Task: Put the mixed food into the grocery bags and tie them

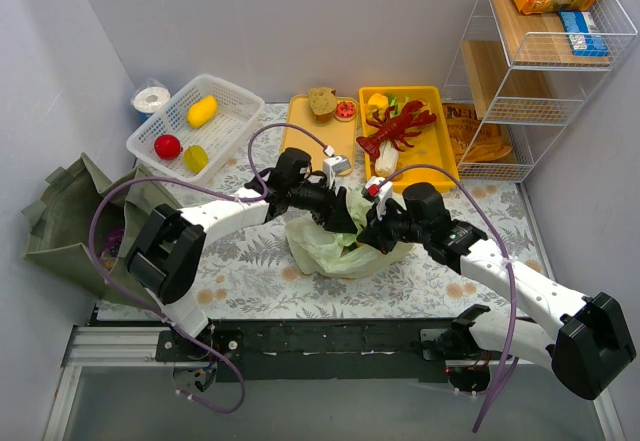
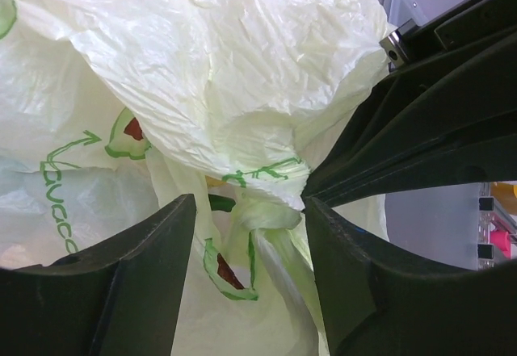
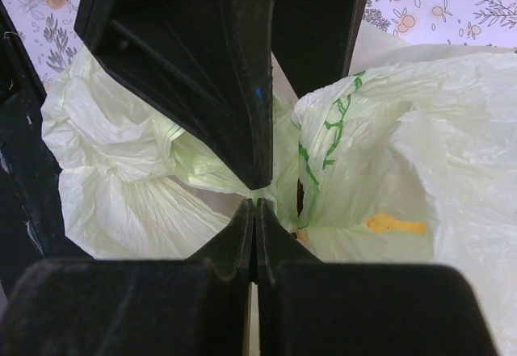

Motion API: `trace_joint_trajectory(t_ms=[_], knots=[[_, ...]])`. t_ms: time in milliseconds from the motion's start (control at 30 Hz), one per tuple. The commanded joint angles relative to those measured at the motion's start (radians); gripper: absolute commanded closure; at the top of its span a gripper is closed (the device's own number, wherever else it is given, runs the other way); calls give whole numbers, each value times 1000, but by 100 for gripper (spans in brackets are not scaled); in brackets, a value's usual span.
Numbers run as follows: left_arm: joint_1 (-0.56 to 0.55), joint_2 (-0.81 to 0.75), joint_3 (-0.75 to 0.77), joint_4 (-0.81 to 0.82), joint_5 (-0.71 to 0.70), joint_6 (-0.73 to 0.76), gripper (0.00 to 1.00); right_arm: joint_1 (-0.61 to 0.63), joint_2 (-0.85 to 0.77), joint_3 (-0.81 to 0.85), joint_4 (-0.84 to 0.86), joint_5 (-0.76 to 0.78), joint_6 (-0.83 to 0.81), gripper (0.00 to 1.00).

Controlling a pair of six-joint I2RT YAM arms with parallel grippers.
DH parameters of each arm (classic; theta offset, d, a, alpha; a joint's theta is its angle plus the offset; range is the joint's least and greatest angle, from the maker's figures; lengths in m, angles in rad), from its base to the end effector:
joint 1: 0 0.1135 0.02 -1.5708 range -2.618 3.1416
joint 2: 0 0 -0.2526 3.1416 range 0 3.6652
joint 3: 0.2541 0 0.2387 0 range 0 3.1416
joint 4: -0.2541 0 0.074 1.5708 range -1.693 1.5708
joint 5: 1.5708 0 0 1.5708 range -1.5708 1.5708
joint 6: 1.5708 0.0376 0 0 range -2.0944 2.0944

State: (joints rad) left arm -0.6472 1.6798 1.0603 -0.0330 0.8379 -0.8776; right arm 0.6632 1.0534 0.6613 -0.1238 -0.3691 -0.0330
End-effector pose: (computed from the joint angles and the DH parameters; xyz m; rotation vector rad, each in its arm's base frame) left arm 0.2617 -0.2329 0.2191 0.2602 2.5546 -1.6639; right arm 0.1700 0.1500 0.2464 -0.9433 1.9213 0.7618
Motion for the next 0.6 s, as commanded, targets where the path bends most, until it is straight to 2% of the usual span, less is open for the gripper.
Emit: trace_joint_trajectory(t_ms=[0,100,200,233,267,367,467,500,533,567], knots=[[-17,0,38,-34,23,35,46,6,-6,1,42,-4,-2,99],[-25,6,38,-36,41,34,49,6,-4,1,43,-2,-5,99],[-35,14,41,-34,66,28,72,7,-4,3,38,-4,-7,99],[-37,12,38,-33,67,28,91,7,-3,6,35,-2,-7,99],[-39,6,35,-33,57,32,97,7,-7,9,24,2,-8,99],[-39,-54,12,-39,3,69,100,7,-21,34,-19,10,-16,98],[-39,-152,-3,-48,-95,132,100,7,-42,93,-60,3,-22,72],[-39,-175,-11,-48,-140,149,100,7,-50,130,-86,-1,-25,57],[-39,-222,-25,-50,-166,164,100,7,-56,155,-94,-8,-25,50],[-39,-244,-36,-50,-187,195,100,7,-64,175,-97,-5,-27,38]])
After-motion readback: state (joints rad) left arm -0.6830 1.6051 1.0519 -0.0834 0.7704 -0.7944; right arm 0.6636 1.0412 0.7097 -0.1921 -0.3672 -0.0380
